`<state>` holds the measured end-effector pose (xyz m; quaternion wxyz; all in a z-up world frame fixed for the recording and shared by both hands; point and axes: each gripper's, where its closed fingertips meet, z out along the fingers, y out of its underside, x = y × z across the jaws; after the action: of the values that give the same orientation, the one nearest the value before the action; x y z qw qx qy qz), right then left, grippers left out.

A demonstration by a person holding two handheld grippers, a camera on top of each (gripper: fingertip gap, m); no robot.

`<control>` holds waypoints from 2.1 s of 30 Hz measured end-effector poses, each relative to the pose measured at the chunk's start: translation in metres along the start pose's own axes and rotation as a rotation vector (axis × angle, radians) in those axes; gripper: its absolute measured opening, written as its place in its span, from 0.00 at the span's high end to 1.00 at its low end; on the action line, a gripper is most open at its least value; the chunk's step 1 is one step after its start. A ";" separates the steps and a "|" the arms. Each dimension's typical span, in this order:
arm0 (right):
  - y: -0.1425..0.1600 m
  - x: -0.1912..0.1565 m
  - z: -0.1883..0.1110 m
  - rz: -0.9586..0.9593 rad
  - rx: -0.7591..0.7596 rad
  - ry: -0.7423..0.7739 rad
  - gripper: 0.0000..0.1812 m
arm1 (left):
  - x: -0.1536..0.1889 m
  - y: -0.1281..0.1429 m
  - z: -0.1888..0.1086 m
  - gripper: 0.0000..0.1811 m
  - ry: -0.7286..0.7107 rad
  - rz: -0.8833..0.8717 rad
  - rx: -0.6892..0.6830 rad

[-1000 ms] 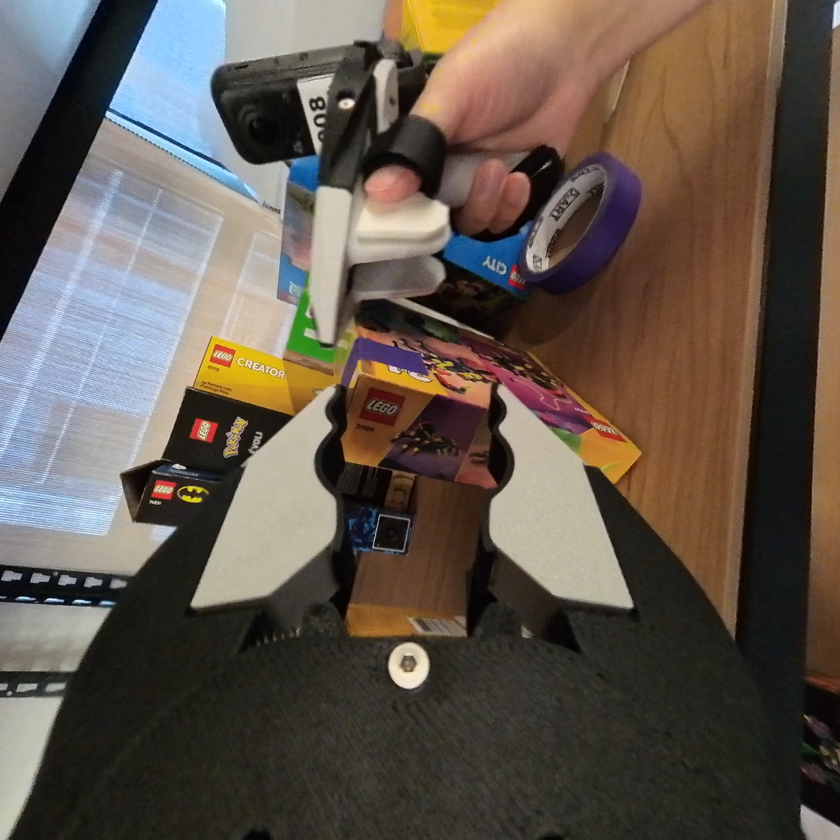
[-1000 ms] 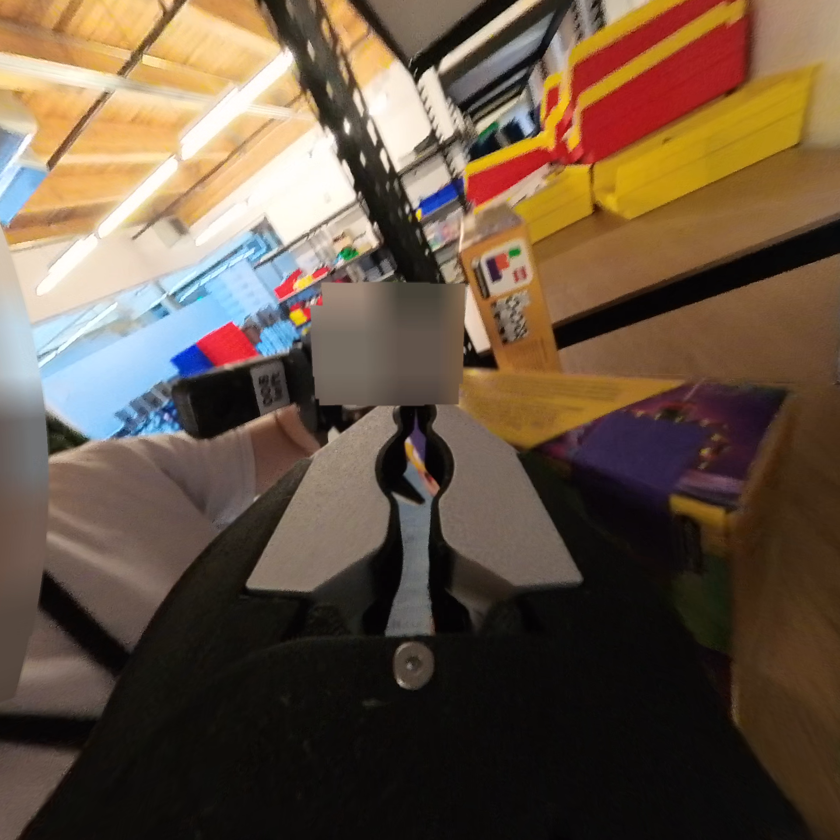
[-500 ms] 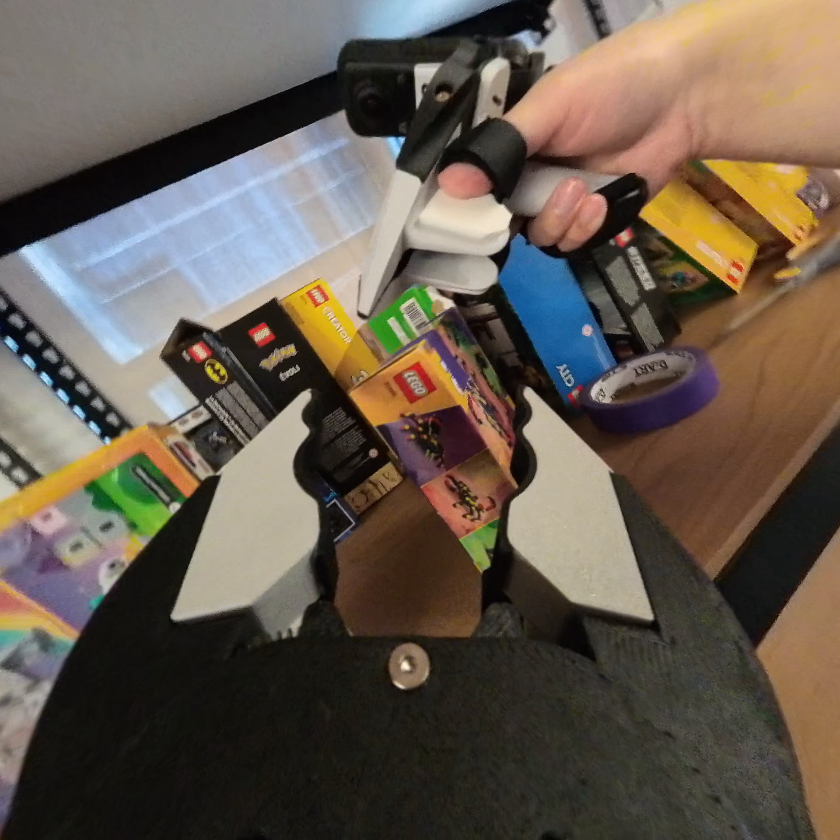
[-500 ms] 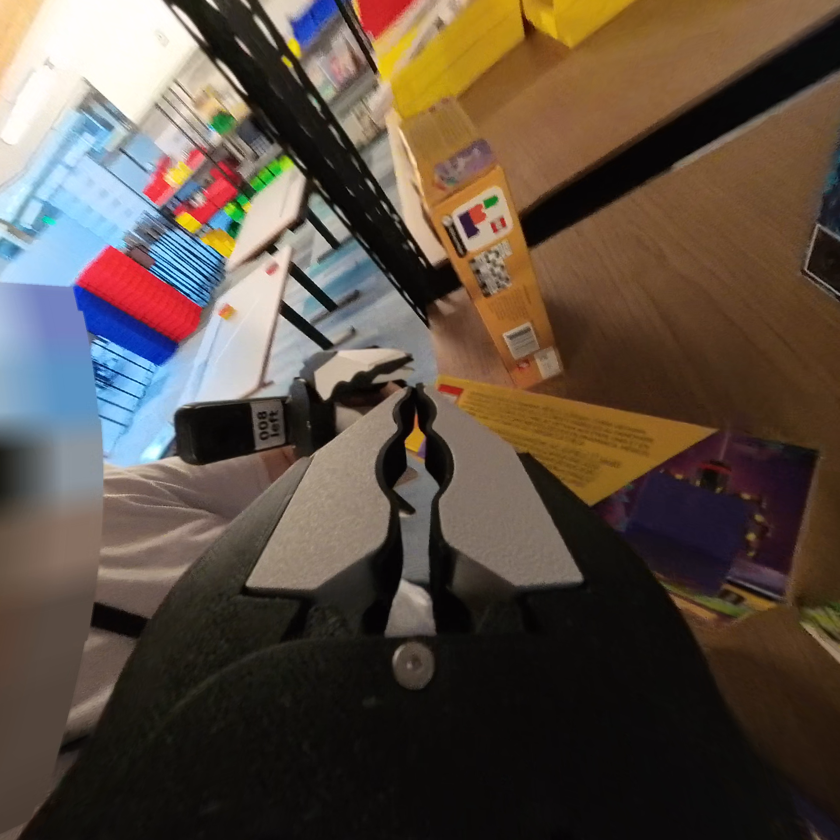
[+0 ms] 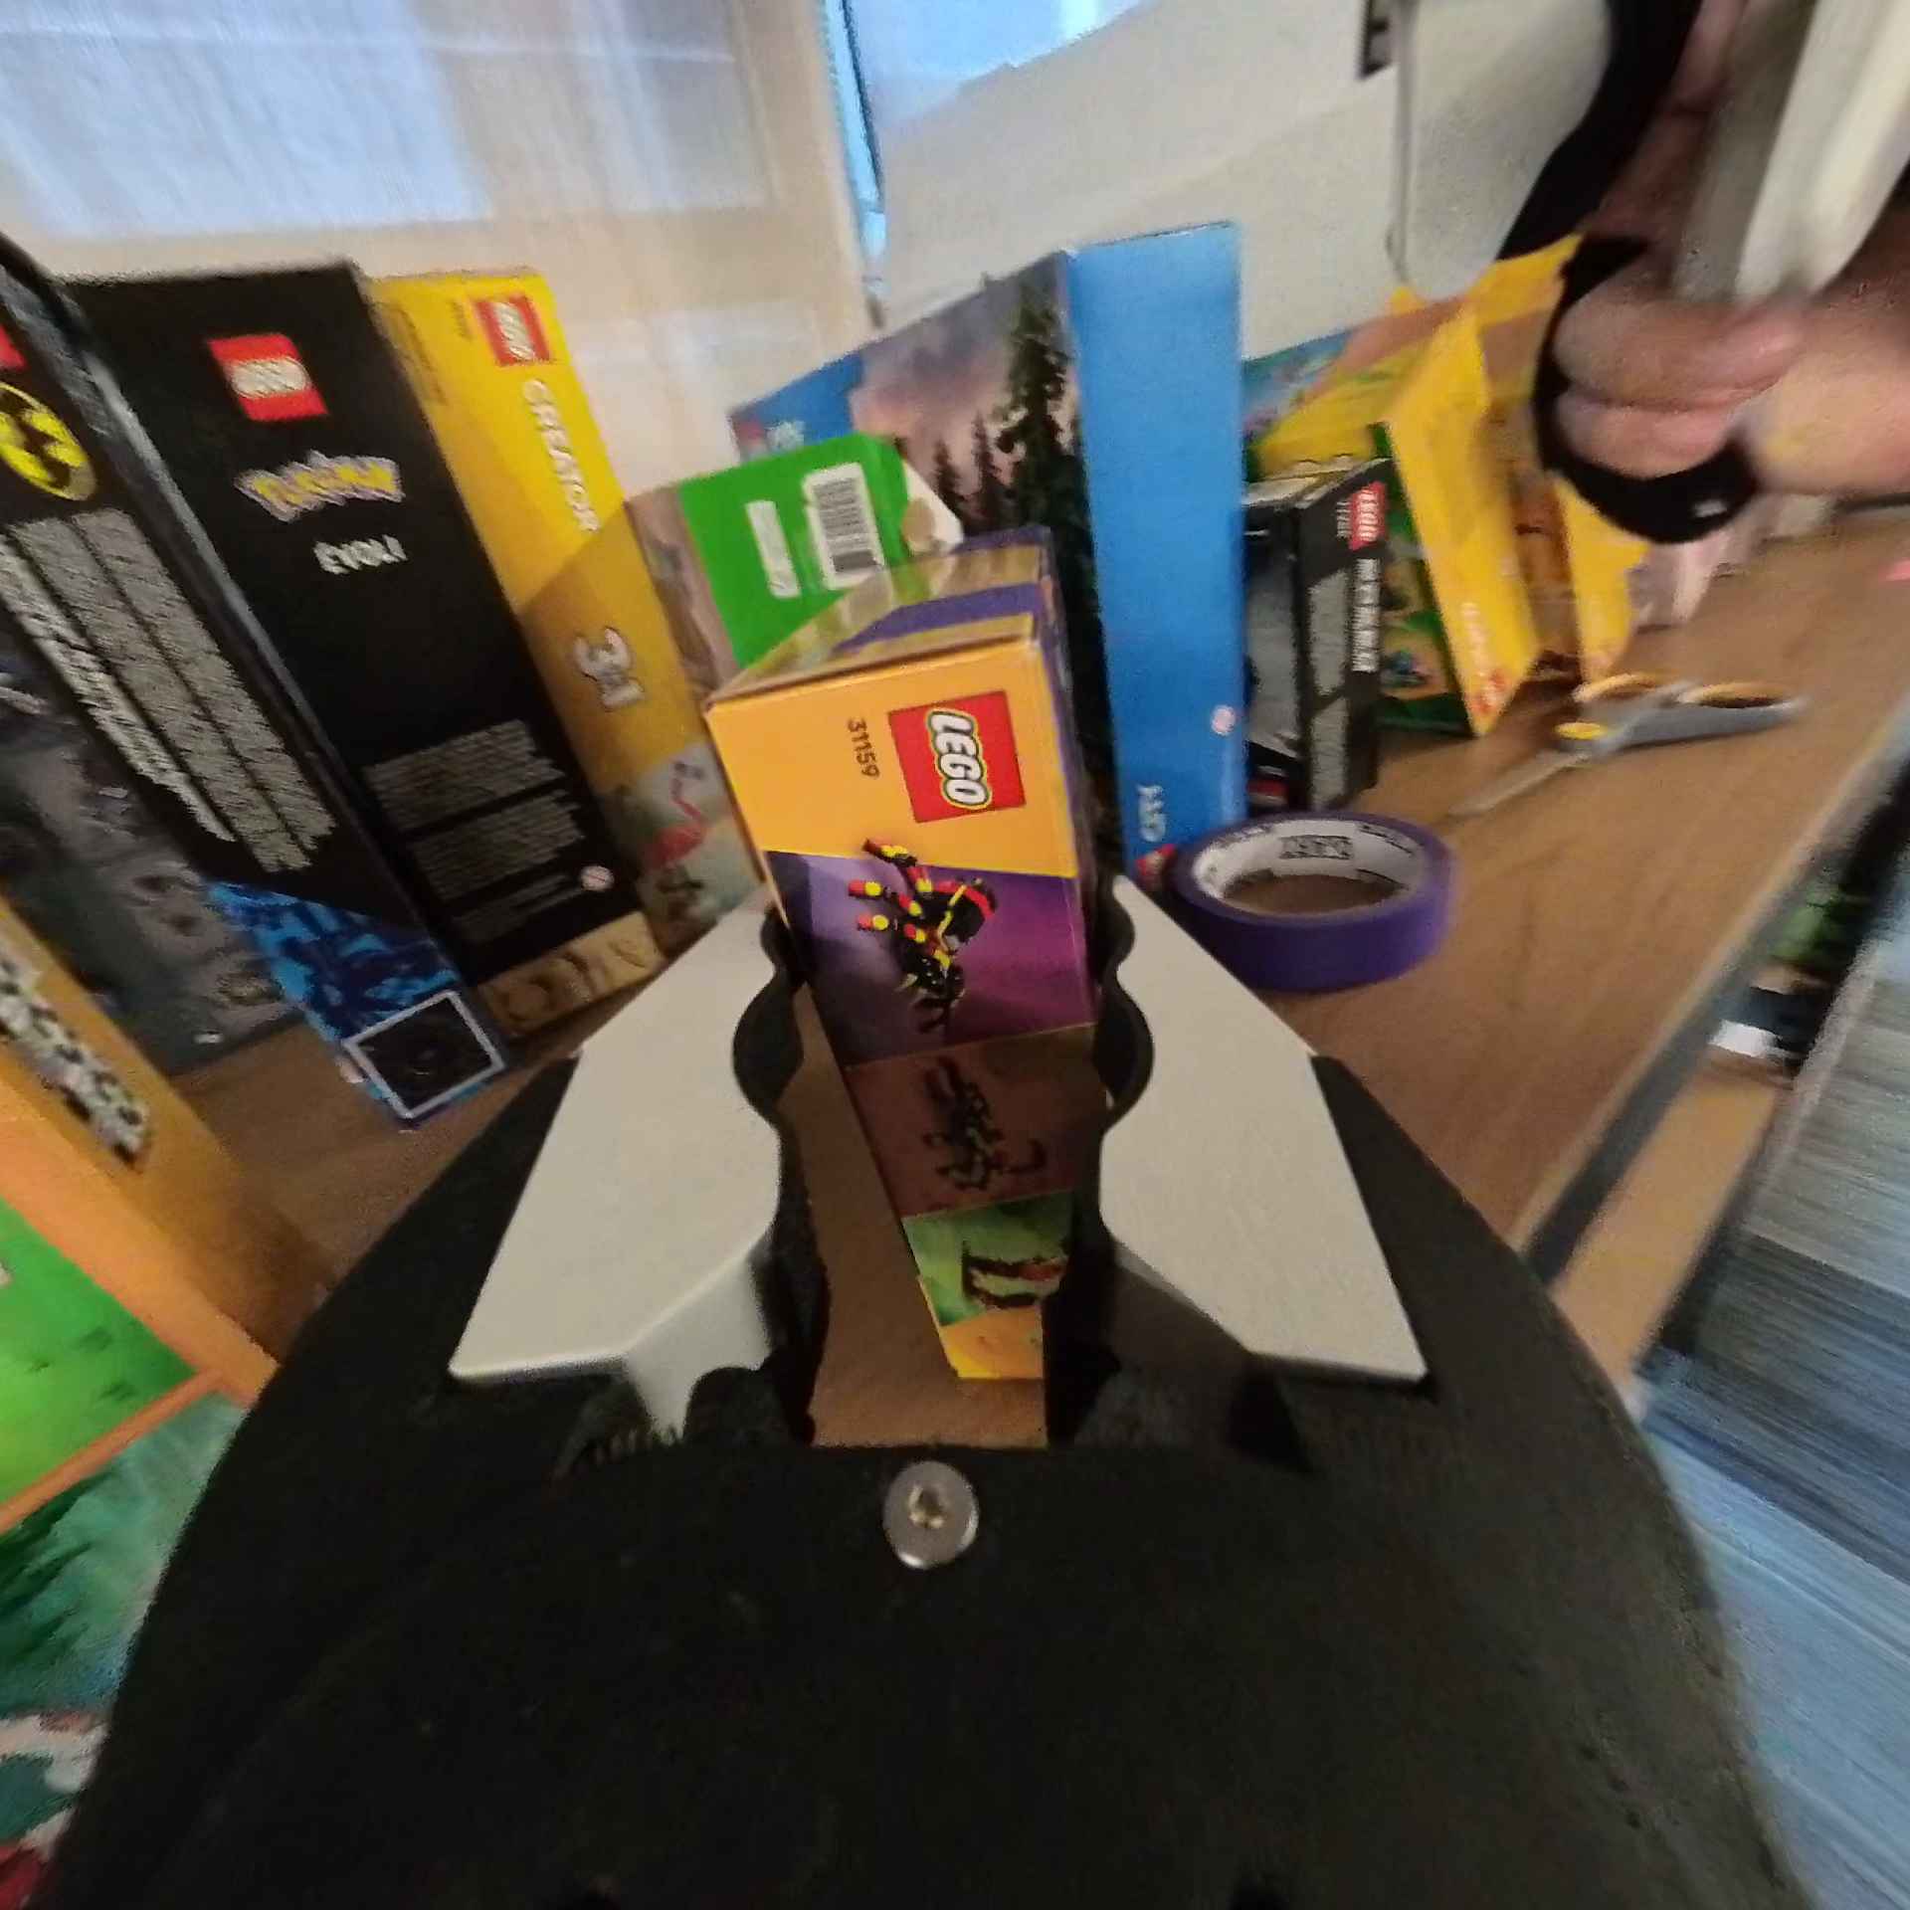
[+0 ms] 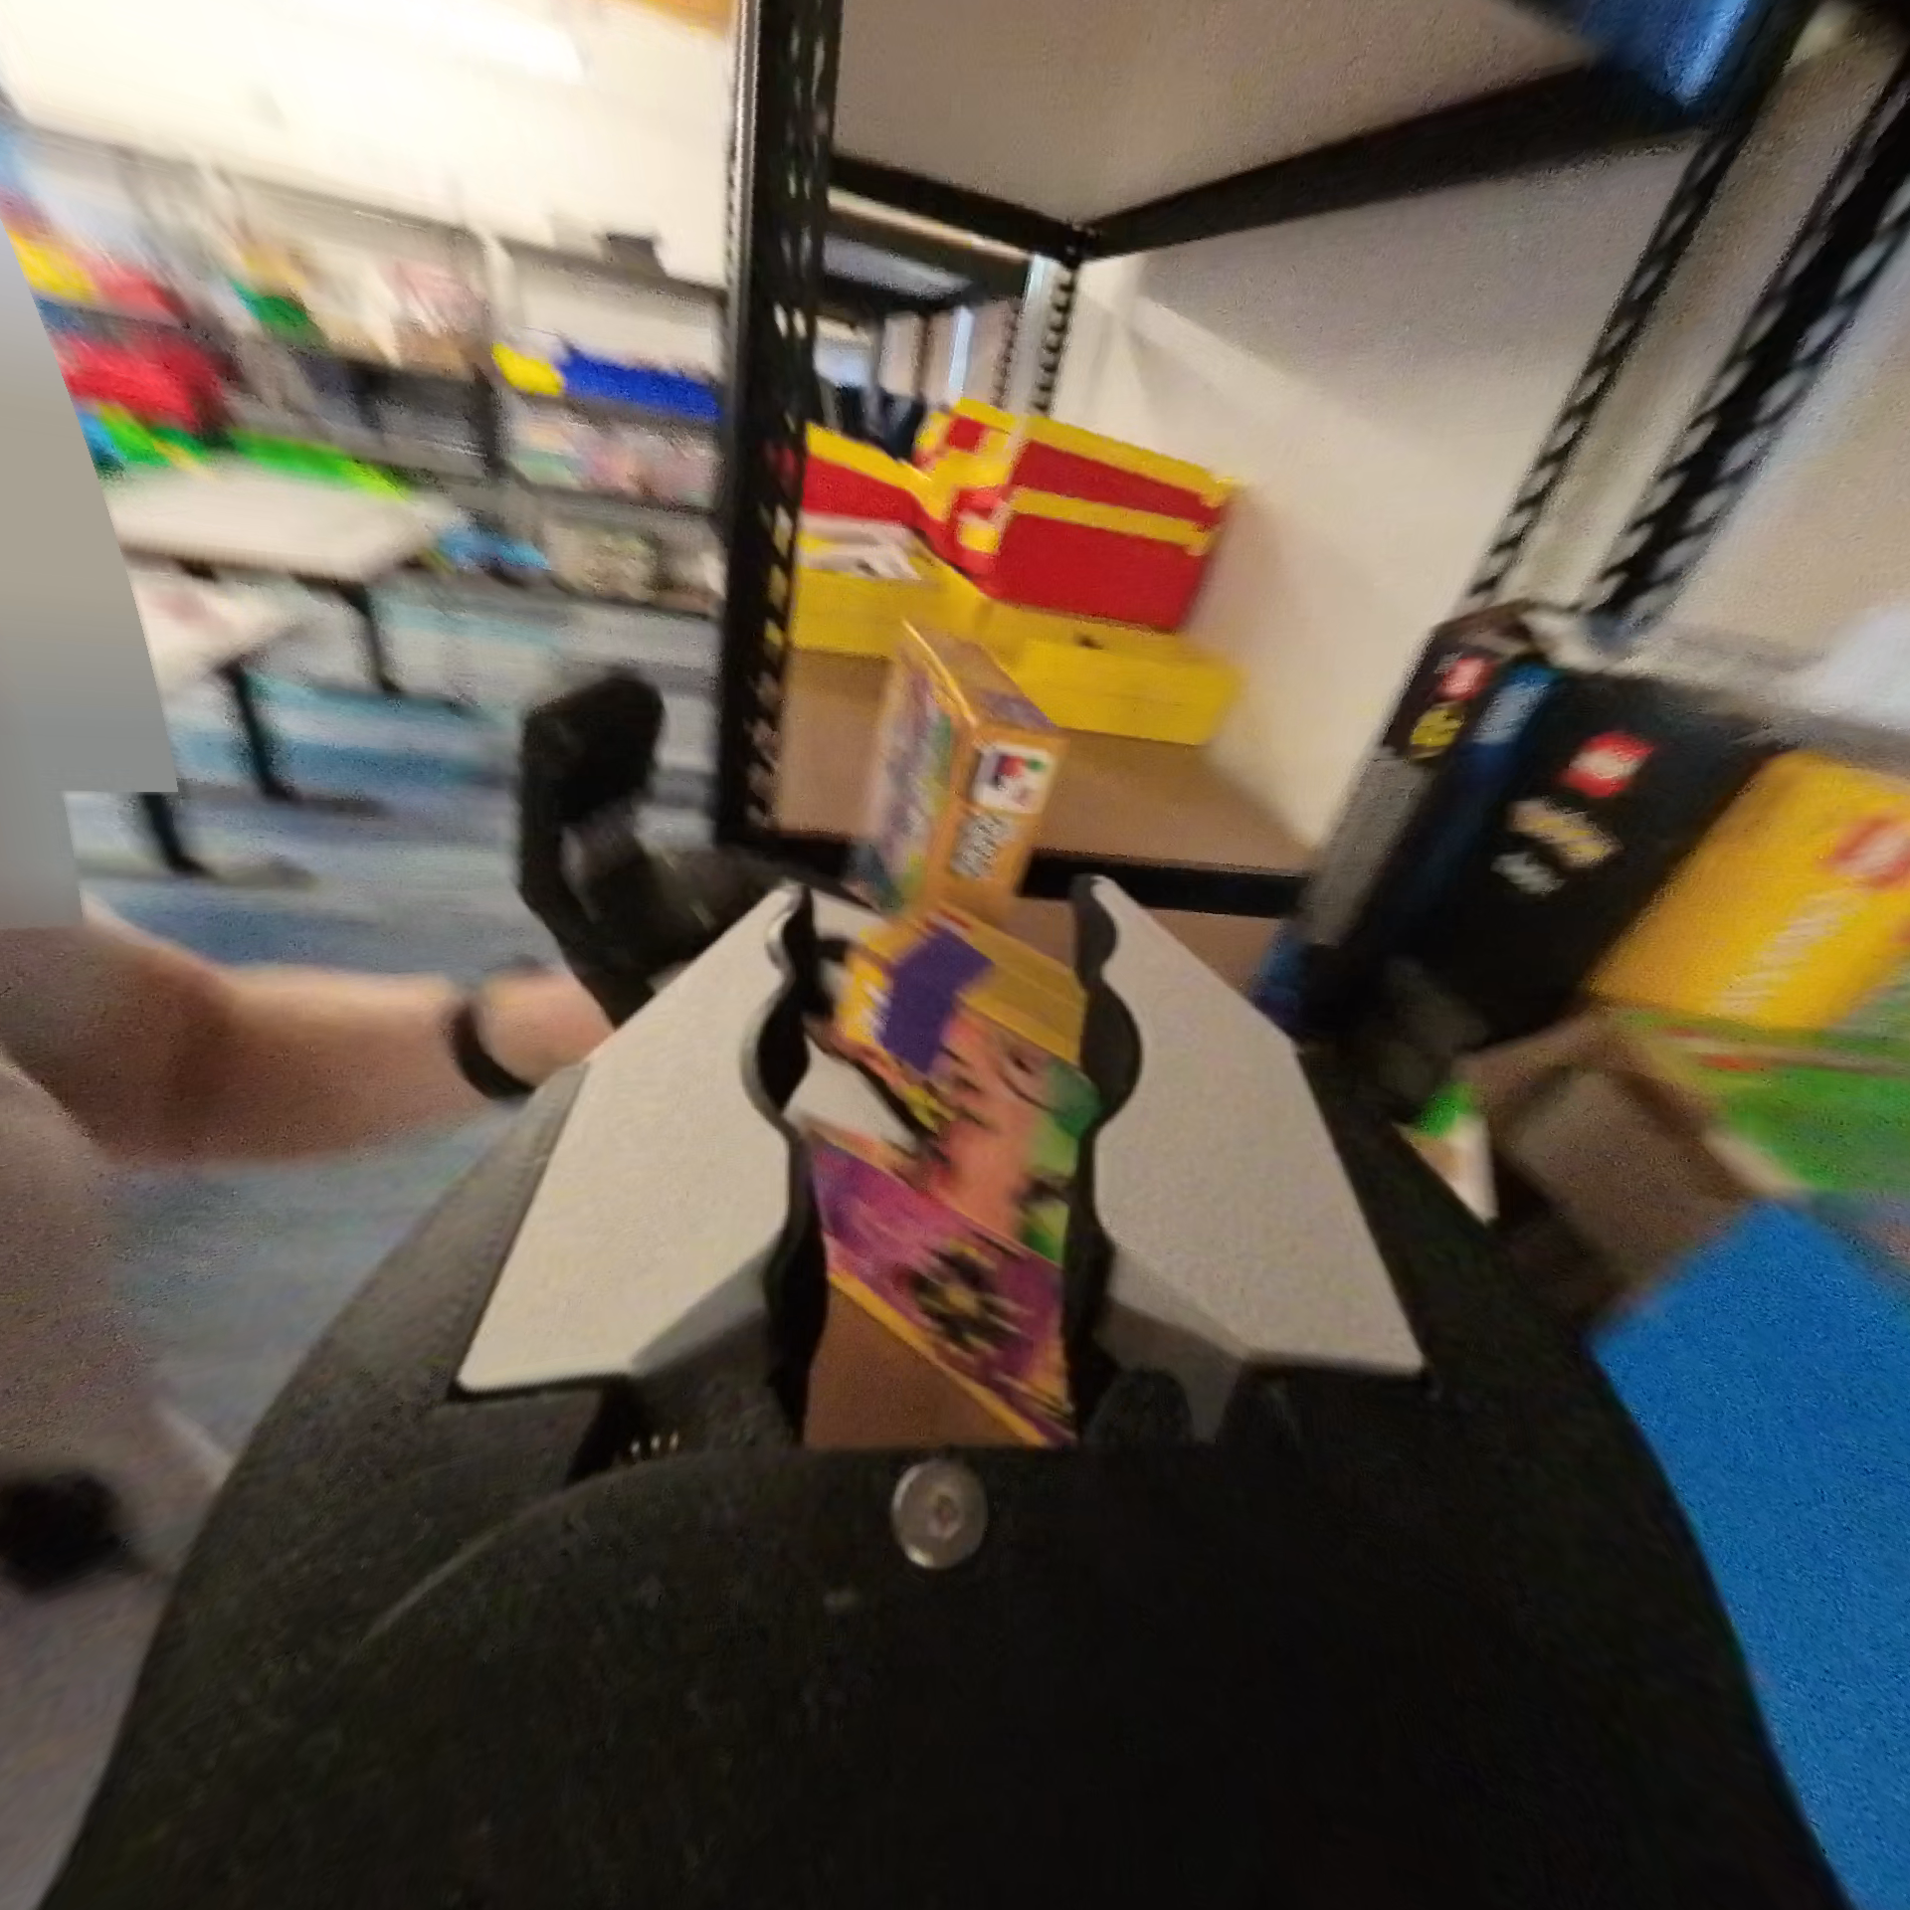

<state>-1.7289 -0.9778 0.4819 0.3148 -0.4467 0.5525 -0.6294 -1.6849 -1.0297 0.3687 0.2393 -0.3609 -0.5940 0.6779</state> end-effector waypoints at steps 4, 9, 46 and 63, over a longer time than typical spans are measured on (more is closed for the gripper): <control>0.021 0.005 -0.001 -0.184 -0.239 -0.035 0.49 | 0.013 -0.002 -0.019 0.71 0.246 -0.064 -0.021; 0.058 -0.015 0.037 -0.279 -0.749 -0.315 0.48 | 0.024 -0.005 -0.041 0.70 0.428 0.003 0.011; 0.445 -0.206 -0.297 -0.557 -1.490 -0.703 0.70 | 0.334 0.042 -0.275 0.62 -0.249 -0.448 0.087; 0.641 0.011 -0.312 -0.788 -1.412 -0.593 0.70 | 0.399 0.068 -0.309 0.64 -0.633 -0.435 0.007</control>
<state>-2.0798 -0.9803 -0.1387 -0.1467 -0.8430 0.5141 -0.0590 -1.6880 -0.5463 0.2102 0.1838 0.0016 -0.6990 0.6911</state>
